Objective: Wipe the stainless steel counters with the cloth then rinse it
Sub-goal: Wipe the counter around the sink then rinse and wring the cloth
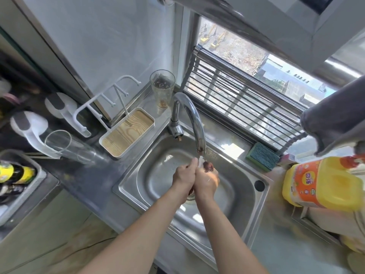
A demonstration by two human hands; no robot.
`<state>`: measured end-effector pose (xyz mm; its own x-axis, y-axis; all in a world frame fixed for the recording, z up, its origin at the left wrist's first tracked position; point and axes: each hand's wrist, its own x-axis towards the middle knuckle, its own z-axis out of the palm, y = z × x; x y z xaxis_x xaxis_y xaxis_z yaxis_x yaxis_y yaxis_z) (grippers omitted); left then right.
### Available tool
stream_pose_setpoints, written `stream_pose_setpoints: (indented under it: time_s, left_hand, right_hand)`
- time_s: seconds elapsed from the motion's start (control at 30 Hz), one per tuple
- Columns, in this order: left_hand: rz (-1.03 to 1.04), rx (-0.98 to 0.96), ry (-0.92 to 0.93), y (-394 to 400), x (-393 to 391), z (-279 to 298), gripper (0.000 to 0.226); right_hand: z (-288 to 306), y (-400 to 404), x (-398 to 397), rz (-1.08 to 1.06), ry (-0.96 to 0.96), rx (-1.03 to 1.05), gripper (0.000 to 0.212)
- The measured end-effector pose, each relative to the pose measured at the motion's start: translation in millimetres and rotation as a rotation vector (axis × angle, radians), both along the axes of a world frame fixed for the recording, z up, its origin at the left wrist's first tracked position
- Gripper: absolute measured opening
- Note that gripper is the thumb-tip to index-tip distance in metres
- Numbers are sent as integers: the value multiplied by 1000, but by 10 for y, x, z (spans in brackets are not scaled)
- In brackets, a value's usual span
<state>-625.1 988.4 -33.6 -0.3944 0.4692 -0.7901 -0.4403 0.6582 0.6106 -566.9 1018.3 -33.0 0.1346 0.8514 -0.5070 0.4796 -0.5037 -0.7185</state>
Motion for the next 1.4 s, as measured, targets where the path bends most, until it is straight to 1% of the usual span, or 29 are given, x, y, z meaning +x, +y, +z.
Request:
stream_pose_setpoints:
  time_s: [0.03, 0.1, 0.13, 0.17, 0.2, 0.23, 0.27, 0.3, 0.33, 0.37, 0.43, 0.47, 0.5, 0.53, 0.6, 0.63, 0.7, 0.77, 0.87, 1.0, 1.1, 1.13, 1.17, 1.2, 1.23, 1.27, 1.33, 1.37, 1.4]
  left_hand:
    - [16, 25, -33, -21, -9, 36, 54]
    - [66, 41, -110, -56, -14, 26, 45]
    - [93, 32, -148, -75, -24, 25, 43]
    - [137, 28, -155, -101, -52, 23, 41]
    - [188, 23, -157, -111, -86, 13, 38]
    - [198, 22, -125, -122, -116, -55, 35]
    - [205, 11, -86, -134, -134, -98, 31]
    - [209, 8, -60, -136, -150, -171, 30]
    - [221, 14, -65, -119, -148, -190, 34]
    - [240, 42, -116, -90, -139, -214, 47]
    - [230, 53, -234, -17, -93, -276, 83]
    - [204, 40, -214, 24, -56, -367, 94]
    - [171, 50, -173, 63, -6, -401, 98]
    - [115, 50, -127, 88, 36, -307, 99]
    - [-22, 80, -16, 115, 68, 71, 99]
    - [-99, 90, 68, 117, 64, 173, 93]
    - [-147, 68, 168, 111, 42, 171, 74]
    - [-124, 19, 158, 115, -27, 107, 63]
    - [-100, -35, 153, 111, -108, 61, 54]
    - [-62, -38, 120, 52, -96, 31, 36]
    - [-135, 22, 67, 3, -91, 28, 35]
    - [-144, 39, 37, -9, -84, 25, 32]
    - [-122, 56, 29, -23, -82, -2, 28]
    - [-73, 47, 31, -42, -84, -41, 24]
    - [2, 29, 34, -63, -85, -89, 21]
    - [91, -2, -6, -71, -80, -146, 22]
    - [250, -41, -143, -80, -60, -246, 47]
    - [292, -42, -230, -72, -42, -240, 56]
    - [317, -24, -290, -44, -24, -199, 57]
  right_hand:
    - [6, 32, 6, -56, 41, -73, 40]
    - [-34, 72, 27, -228, 189, -214, 35]
    - [-15, 90, 40, -305, 264, -265, 40]
    - [13, 124, 57, -342, 326, -301, 54]
    - [46, 157, 90, -367, 382, -325, 67]
    - [84, 194, 125, -360, 394, -340, 75]
    - [124, 208, 180, -325, 413, -342, 70]
    - [149, 204, 218, -245, 414, -334, 56]
    - [124, 186, 248, -142, 427, -334, 37]
    - [118, 125, 253, -36, 428, -338, 25]
    - [80, -65, 191, 140, 420, -324, 39]
    - [66, -152, 136, 160, 433, -321, 37]
    - [55, -210, 74, 129, 407, -307, 28]
    - [-8, -250, 55, 87, 368, -255, 22]
    - [-118, -231, 31, 19, 289, -181, 26]
    - [-150, -211, 22, 19, 273, -151, 28]
    - [-169, -181, -6, 74, 176, -94, 32]
    - [-130, -143, -48, 80, 99, -55, 39]
    - [-60, -74, -66, 47, 60, -50, 40]
    - [-93, -3, -61, -7, 75, -143, 48]
    - [-225, 107, -1, -188, 135, -343, 58]
    - [-210, 154, 37, -263, 172, -391, 57]
    - [-221, 211, 94, -319, 205, -414, 56]
    - [-197, 267, 151, -327, 230, -412, 54]
    - [-147, 316, 207, -287, 238, -389, 49]
    - [-135, 329, 253, -215, 249, -379, 42]
    - [-61, 283, 244, -36, 298, -374, 28]
    - [-37, 211, 202, 43, 322, -372, 21]
    - [-7, 118, 146, 119, 331, -351, 17]
